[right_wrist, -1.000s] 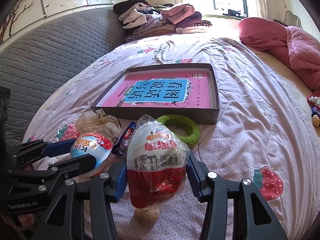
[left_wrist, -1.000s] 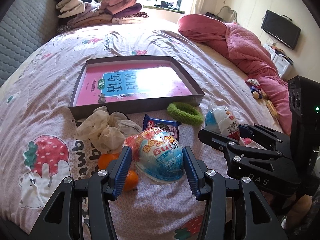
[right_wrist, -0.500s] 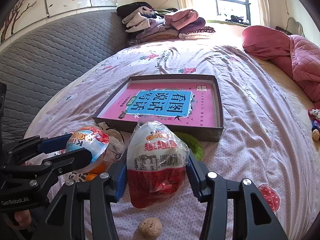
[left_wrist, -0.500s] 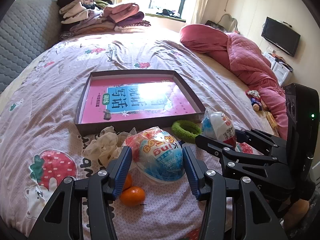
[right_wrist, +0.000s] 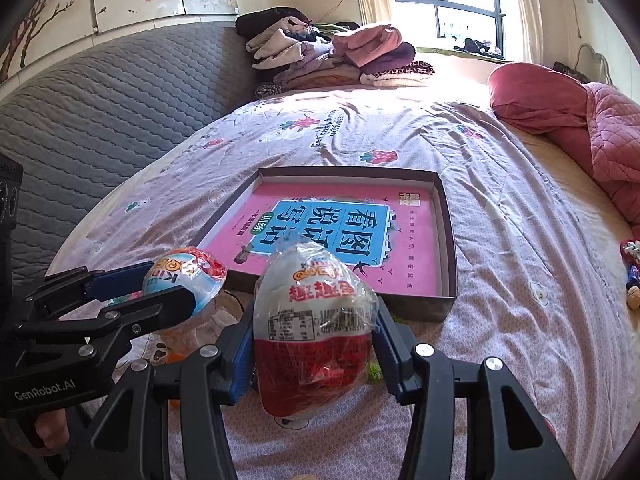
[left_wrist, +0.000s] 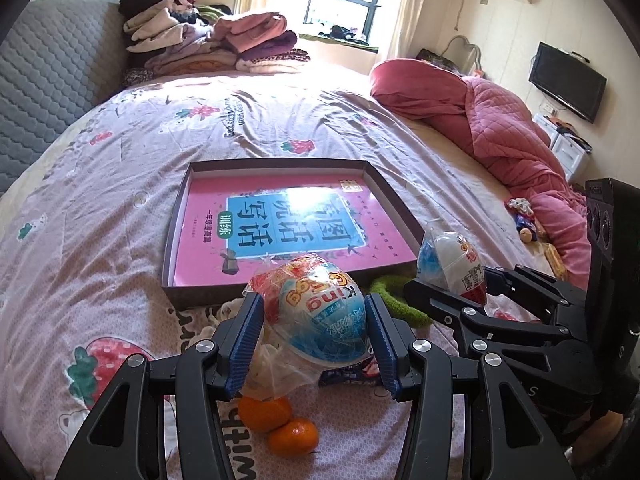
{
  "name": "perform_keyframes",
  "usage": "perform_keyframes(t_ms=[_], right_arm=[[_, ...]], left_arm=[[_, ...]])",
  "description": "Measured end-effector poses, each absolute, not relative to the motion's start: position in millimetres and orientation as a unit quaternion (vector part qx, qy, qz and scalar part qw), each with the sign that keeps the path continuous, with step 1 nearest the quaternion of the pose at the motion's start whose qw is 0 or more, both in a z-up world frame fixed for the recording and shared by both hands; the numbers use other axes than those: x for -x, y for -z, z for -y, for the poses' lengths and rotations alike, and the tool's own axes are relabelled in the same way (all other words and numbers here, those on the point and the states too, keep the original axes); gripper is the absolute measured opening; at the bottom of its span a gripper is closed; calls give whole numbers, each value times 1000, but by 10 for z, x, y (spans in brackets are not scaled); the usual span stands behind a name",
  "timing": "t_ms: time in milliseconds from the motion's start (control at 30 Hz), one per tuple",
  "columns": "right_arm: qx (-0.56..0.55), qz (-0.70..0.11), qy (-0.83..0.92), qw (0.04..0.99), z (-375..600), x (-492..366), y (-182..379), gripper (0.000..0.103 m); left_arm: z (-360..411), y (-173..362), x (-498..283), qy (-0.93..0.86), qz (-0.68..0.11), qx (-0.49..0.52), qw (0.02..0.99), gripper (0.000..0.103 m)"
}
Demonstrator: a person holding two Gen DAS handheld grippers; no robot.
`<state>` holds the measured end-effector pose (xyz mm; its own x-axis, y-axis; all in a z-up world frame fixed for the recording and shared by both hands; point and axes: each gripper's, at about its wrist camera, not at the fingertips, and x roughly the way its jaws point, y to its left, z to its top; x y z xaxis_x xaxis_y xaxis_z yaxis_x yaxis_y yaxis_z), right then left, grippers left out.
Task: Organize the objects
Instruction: 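Carry the blue egg in left tool while right tool carries red egg toward the box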
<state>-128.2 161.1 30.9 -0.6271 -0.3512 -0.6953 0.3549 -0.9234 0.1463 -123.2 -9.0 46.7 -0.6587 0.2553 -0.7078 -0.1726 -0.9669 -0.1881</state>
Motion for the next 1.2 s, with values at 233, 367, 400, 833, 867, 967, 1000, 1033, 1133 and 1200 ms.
perform_keyframes(t_ms=[233,367,400,833,867,967,1000,1033,1133,1200], right_arm=[[-388,-5,901,194,-1585,1409,-298,52],[-387,-5,902,191,-1583,1489,-313,52],[-385,-6,903,192,-1584,1505,-320,52],[-373,-19,909,186,-1584,1819,-382,52],[-373,-20,909,185,-1592,1844,-383,52],[-371,-20,911,180,-1627,1911,-386,52],[-370,-20,911,179,-1641,1932,-388,52],[-369,-20,912,178,-1652,1954,-390,52],[-367,-24,913,176,-1658,2011,-385,52],[-366,-28,914,173,-1657,2061,-359,52]], left_arm=[[180,-466,1356,-911,61,393,109,54],[198,-472,1416,-912,62,390,110,54],[201,-475,1440,-912,61,390,109,54],[237,-382,1824,-912,53,394,98,54],[251,-374,1851,-912,54,393,99,54],[270,-360,1927,-913,53,393,94,54],[279,-355,1954,-914,53,392,93,54],[288,-351,1981,-914,53,391,91,54],[309,-321,2034,-917,54,387,86,54],[324,-269,2073,-916,54,388,84,54]])
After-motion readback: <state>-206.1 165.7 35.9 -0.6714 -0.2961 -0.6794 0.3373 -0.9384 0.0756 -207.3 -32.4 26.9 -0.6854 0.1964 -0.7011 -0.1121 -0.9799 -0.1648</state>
